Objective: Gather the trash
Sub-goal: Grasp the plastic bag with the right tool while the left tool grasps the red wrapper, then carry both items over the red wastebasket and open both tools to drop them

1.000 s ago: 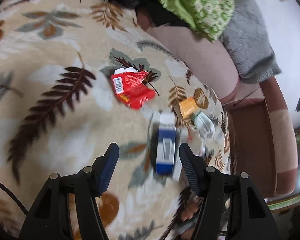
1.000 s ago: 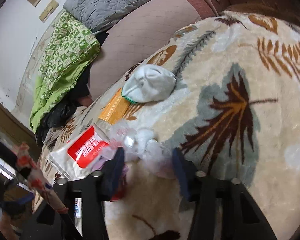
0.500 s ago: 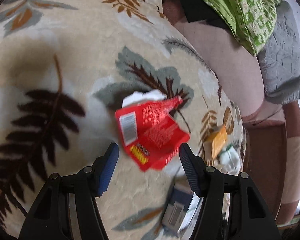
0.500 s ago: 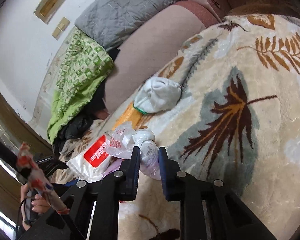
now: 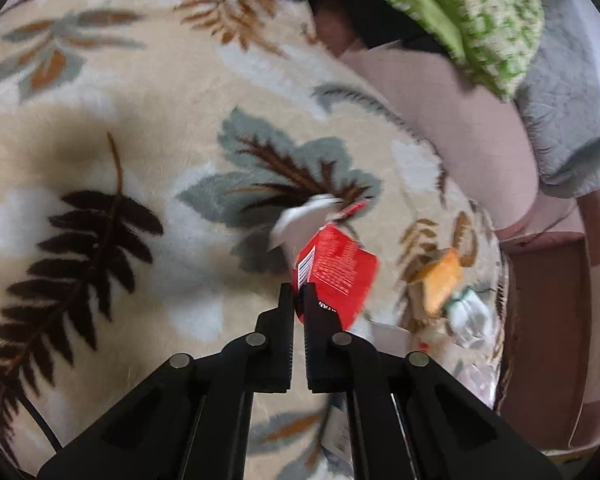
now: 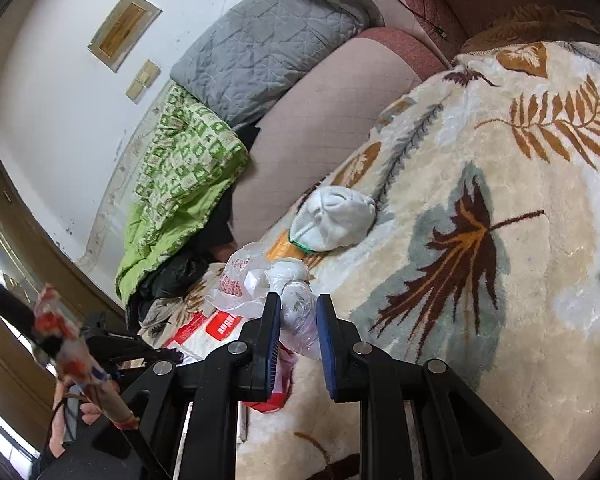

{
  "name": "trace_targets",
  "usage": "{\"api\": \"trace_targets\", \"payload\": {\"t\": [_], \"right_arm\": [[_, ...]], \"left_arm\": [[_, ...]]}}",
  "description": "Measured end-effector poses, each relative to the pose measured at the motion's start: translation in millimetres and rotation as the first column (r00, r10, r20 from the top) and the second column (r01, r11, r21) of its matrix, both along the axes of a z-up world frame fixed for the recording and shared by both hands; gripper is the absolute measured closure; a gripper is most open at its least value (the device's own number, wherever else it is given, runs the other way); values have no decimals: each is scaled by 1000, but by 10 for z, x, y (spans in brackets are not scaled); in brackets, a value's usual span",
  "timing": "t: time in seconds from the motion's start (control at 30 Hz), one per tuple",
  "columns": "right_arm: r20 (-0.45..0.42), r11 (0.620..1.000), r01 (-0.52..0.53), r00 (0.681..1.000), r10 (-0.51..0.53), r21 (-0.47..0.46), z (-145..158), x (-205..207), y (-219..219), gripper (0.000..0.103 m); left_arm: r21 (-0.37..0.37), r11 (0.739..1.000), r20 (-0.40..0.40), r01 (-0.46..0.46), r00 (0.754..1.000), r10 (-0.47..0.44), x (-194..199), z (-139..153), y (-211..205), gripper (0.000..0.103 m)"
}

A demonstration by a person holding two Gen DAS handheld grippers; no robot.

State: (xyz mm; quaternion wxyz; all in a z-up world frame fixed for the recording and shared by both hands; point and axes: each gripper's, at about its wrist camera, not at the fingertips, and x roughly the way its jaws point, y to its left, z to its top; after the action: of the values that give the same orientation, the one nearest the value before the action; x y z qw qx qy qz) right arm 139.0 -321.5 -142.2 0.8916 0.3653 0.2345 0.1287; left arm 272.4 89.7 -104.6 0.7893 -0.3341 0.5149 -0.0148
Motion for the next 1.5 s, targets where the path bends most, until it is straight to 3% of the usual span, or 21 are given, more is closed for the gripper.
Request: {"api": "trace_targets", "payload": {"t": [0.2,0.47,0.77,1.07,1.5], "right_arm": [[14,1000,6,1000,-5,-9,62,-130,-4,83],[-8,999,-9,1000,9,-33,287,-646,3,83],[42,999,35,999,-34,-20,968,-1620,-165,83],[49,993,115,992,-114,-26,1365,-2636,-344,83],[114,988,140,985,-131,-69,1706,-3279,-366,83]], "left_arm": [[20,999,93,43,995,-44,-381,528,-131,101],[-41,997,196,72,979,-63,-1297,1006,-101,101],[-65,986,309,152,943,-125,-2306,1421,-361,101],[-90,953,380,290,894,-236,-3082,1679,-857,101],[-84,908,428,410,838,-339,-3595,1967,-1236,101]]}}
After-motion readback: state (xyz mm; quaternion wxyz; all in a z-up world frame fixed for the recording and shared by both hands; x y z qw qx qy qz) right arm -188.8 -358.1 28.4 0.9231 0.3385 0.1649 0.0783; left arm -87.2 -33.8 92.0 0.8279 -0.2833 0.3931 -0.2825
